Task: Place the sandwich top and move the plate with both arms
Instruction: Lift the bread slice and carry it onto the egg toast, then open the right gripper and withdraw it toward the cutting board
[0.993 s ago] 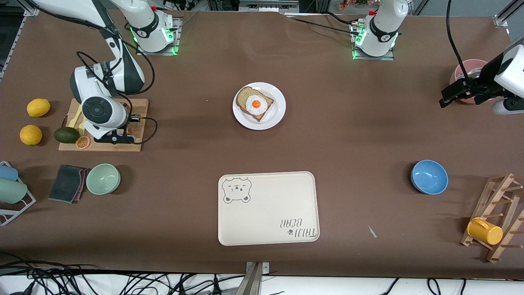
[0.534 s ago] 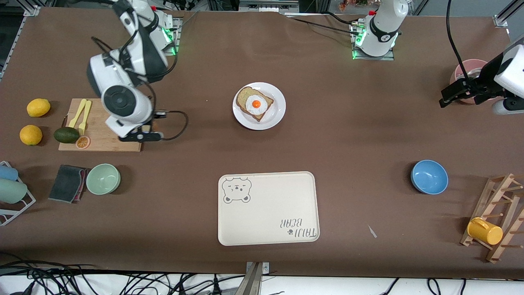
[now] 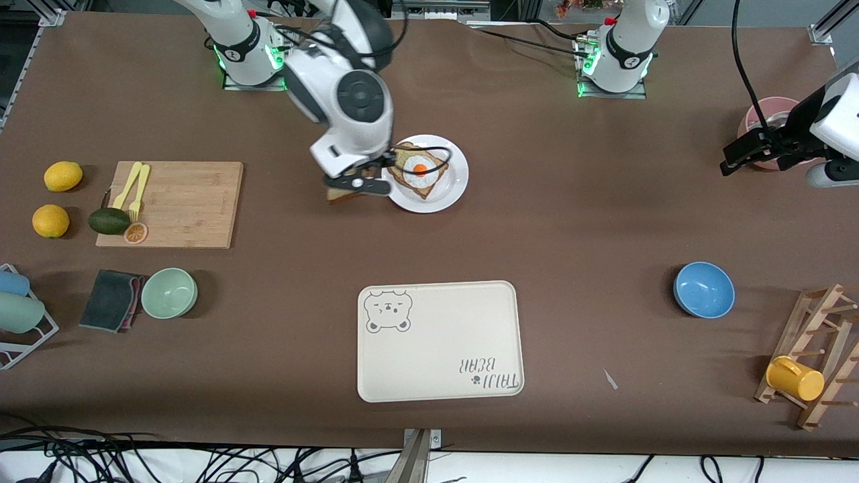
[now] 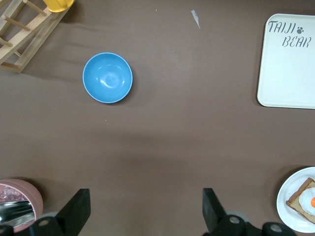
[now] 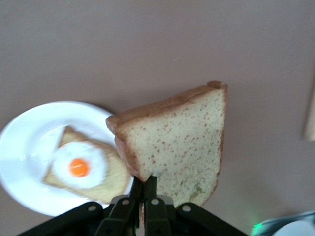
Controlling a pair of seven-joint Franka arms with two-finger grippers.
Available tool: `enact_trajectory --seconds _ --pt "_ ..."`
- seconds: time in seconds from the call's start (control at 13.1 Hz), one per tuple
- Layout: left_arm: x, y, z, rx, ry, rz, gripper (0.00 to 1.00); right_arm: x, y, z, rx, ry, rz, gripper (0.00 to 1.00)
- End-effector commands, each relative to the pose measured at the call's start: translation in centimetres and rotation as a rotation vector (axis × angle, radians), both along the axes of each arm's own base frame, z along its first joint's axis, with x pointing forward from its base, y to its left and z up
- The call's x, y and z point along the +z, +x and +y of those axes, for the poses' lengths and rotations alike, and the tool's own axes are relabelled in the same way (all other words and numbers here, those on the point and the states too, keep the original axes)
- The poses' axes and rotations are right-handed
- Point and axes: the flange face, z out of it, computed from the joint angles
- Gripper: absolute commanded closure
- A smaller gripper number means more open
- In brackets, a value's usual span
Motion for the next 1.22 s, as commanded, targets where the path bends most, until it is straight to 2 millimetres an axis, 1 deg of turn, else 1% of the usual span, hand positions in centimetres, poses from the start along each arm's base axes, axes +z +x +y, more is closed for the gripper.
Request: enact_trajectory --seconds 0.0,0.08,0.15,0.23,0.31,0.46,0.53,0.61,0.69,0.76,0.84,0.92,1.07,1.15 --pt "0.5 0.1 0.3 0.016 -0.029 0.005 0.00 -2.4 -1.2 6.2 -0.070 0.006 0.018 1.00" --pt "0.5 0.1 0.2 0.016 -0.028 0.006 0.00 -3.3 -2.1 7.8 -0.075 0.008 0.021 1.00" --pt "0.5 0.1 0.2 0.016 -0.029 0.006 0.00 -4.3 -2.8 9.0 -0.079 0.019 0.019 1.00" --pt "0.5 0.1 0.2 0.016 -0.029 0.007 0.00 -4.9 -3.7 10.0 -0.083 0.025 0.011 1.00" --pt "0.5 0.1 0.2 0.016 -0.029 0.007 0.00 -5.8 -4.0 10.3 -0.092 0.018 0.013 1.00" --pt "0.5 0.1 0.2 0.016 -0.029 0.007 0.00 -7.2 -3.7 10.7 -0.129 0.031 0.010 1.00" --pt "0.5 0.1 0.2 0.016 -0.029 0.007 0.00 -7.8 -3.8 10.8 -0.147 0.030 0.010 1.00" --pt "0.5 0.1 0.1 0.015 -0.029 0.007 0.00 -7.9 -4.0 11.0 -0.147 0.028 0.003 1.00" --pt "0.5 0.1 0.2 0.016 -0.029 0.007 0.00 -7.6 -3.8 11.0 -0.147 0.030 -0.002 0.85" --pt "0.6 0.1 0.2 0.016 -0.029 0.006 0.00 -7.5 -3.9 11.0 -0.144 0.030 -0.006 0.21" --pt "0.5 0.1 0.2 0.016 -0.029 0.007 0.00 -7.4 -3.9 11.0 -0.141 0.029 -0.012 0.00" --pt "0.5 0.0 0.2 0.016 -0.029 0.009 0.00 -7.0 -3.5 10.7 -0.146 0.030 -0.022 0.00" --pt "0.5 0.0 0.1 0.015 -0.029 0.009 0.00 -5.3 -2.0 9.7 -0.191 0.037 -0.050 0.00" --pt "0.6 0.0 0.1 0.013 -0.029 0.007 0.00 -4.4 -0.5 8.4 -0.218 0.033 -0.068 0.00"
